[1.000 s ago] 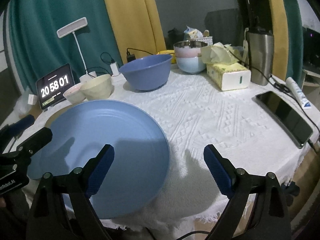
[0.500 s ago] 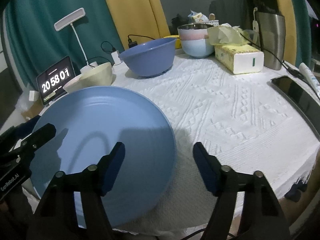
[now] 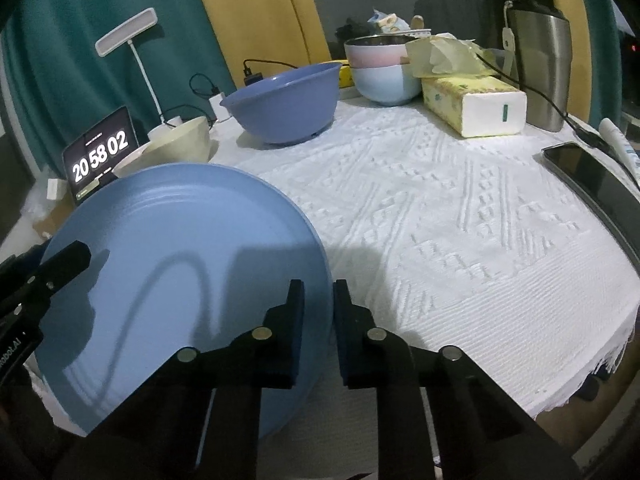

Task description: Organize plates and bowls

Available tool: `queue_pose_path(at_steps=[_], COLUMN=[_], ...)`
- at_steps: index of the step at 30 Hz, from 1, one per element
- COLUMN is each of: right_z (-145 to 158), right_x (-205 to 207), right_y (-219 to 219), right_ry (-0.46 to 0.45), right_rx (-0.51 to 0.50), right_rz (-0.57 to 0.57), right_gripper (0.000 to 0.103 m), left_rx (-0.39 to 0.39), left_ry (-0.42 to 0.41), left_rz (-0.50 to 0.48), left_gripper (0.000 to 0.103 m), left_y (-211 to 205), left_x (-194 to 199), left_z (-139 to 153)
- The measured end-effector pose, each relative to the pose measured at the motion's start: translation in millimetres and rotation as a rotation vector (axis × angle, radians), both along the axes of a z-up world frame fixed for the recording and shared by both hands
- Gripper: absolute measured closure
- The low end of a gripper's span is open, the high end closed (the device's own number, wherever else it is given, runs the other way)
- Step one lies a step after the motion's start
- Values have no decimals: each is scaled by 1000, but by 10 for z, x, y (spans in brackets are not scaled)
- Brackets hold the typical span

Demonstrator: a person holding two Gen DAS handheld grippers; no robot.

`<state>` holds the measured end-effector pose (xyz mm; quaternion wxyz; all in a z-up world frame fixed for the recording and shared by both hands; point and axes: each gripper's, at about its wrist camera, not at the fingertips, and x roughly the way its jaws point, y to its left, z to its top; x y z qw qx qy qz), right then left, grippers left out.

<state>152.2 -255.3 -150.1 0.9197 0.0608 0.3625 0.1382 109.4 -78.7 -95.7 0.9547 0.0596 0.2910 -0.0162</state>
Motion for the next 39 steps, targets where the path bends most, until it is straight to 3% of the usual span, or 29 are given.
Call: queue_pose_path(at_steps=[22, 35, 39], right_z=[157, 99, 107], right_x=[369, 636, 617], right_y=[-456, -568, -548], right_ry=[-35, -9, -20], right_rx=[-29, -41, -50], right_rz=[-113, -155, -152], right_gripper=[87, 86, 86], left_rx=[-28, -64, -94], left_ry=[23, 166, 172], left_rz=[-45, -29, -19], left_gripper=[68, 67, 57], left_y=[-434, -451, -380], left_x=[547, 999, 1002], left_z=[30, -188, -186])
